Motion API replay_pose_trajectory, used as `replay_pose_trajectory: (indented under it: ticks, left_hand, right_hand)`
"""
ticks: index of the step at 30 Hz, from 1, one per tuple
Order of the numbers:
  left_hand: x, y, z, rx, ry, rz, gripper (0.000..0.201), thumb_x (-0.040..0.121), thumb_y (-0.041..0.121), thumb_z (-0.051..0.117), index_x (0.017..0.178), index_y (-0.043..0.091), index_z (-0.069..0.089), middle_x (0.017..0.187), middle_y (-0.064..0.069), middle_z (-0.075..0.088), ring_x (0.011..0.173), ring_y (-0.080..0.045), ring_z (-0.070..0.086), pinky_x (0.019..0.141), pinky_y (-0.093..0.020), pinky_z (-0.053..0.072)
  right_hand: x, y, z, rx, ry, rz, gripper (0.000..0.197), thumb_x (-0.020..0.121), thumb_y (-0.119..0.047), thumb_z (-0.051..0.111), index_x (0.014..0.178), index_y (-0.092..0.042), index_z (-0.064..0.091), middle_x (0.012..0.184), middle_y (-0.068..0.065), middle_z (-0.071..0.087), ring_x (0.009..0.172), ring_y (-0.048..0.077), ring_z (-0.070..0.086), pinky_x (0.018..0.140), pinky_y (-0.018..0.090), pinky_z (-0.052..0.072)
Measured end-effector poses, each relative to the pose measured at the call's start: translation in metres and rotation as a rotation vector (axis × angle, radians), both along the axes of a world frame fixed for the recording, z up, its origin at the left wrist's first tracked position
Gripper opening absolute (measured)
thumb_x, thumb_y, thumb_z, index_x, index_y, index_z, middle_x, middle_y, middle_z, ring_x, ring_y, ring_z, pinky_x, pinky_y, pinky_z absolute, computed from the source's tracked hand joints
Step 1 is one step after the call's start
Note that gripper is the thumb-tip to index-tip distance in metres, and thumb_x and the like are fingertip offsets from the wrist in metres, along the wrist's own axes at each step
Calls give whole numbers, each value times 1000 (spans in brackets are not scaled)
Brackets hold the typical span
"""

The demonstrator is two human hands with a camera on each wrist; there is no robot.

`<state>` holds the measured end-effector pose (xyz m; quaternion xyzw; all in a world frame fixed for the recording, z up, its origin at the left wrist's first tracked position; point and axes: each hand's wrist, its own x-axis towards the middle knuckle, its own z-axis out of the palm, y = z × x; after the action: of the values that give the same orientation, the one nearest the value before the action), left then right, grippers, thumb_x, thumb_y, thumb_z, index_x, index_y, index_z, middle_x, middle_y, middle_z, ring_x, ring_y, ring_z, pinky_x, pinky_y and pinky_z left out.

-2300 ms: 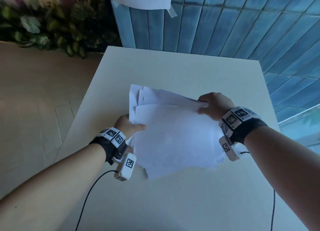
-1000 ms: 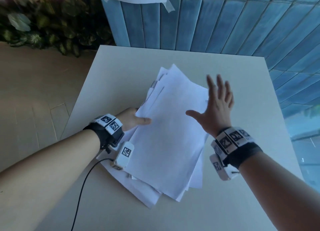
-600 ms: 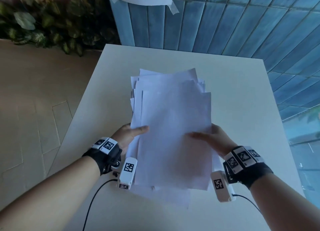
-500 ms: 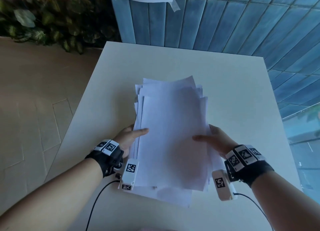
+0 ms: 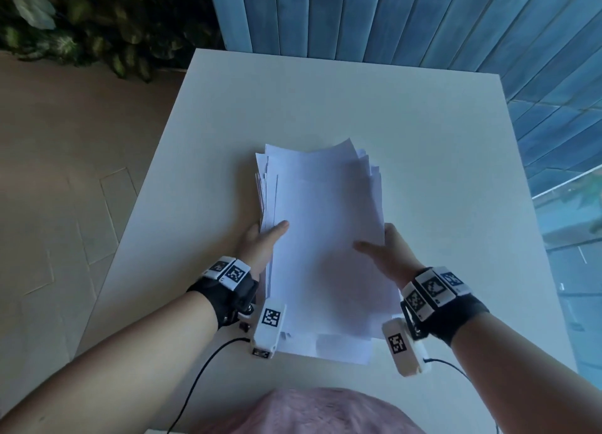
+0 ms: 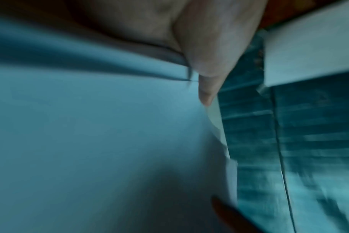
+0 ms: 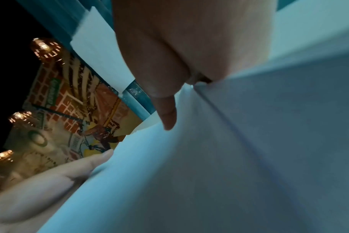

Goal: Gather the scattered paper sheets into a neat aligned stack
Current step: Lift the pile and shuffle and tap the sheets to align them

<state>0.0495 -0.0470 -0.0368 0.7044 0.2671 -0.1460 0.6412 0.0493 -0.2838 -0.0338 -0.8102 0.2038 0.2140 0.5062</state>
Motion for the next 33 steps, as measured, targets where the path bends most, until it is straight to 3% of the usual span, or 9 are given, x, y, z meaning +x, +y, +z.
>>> replay_pose_trajectory:
  ticks: [4,8,13,18,22,25,27,30,33]
  left_hand:
    - [0,11,7,373,-15,-298,59,80,42,72,126,14,47,115,-7,60,107,-23,57,87,-28,40]
    - [-15,19,5,45,3,-103,39,89,13,65,126,9,53,109,-3,67,93,-14,63,75,-19,48]
    - [-34,5,-1,-12,8,-72,33,89,13,63,122,14,56,116,-7,69,106,-23,65,97,-41,50]
    - [-23,22,-4,254,42,-328,69,73,57,67,127,18,49,121,-2,64,111,-22,61,100,-46,47]
    - [-19,19,2,326,104,-401,55,89,36,59,132,14,34,119,-7,58,105,-28,58,98,-43,47]
    - [-17,15,6,263,180,-464,73,86,43,57,141,19,15,113,-4,50,96,-22,52,99,-43,42]
    - [-14,20,6,226,194,-443,81,85,47,58,146,24,10,125,0,46,108,-21,51,104,-40,39]
    - [-14,16,5,277,185,-413,72,93,41,52,148,21,10,140,-8,39,121,-28,46,104,-38,38]
    - [-19,1,5,304,147,-361,62,97,29,47,146,16,11,123,-4,43,104,-23,46,89,-32,39]
  right_hand:
    - [-3,-21,0,16,40,15,55,66,-34,81,108,-8,58,101,13,70,90,31,69,85,47,56]
    - [-21,-20,-6,103,17,-111,29,87,-24,69,107,-8,57,104,17,70,96,37,68,89,51,53]
    - [-49,4,-17,56,-22,-104,39,77,-46,66,100,-17,53,96,9,68,88,29,68,83,50,55]
    - [-41,-8,-3,-12,-10,-51,45,71,-39,78,95,-8,57,93,14,70,86,31,69,79,47,56]
    - [-36,-5,-5,-42,5,-68,52,68,-38,80,101,-9,51,98,12,67,87,31,67,80,48,56]
    - [-39,3,-10,-28,16,-108,60,71,-30,81,113,-9,43,102,8,64,91,27,66,81,44,56]
    - [-37,0,-9,27,24,-160,65,69,-30,82,117,-10,42,103,10,67,90,28,69,84,47,56]
    - [-29,-2,-8,-77,-27,-91,43,75,-30,76,106,-7,57,98,12,70,87,30,68,83,47,56]
    - [-26,8,-7,-157,-90,-45,34,80,-27,70,102,-5,57,95,10,66,86,27,62,79,38,52]
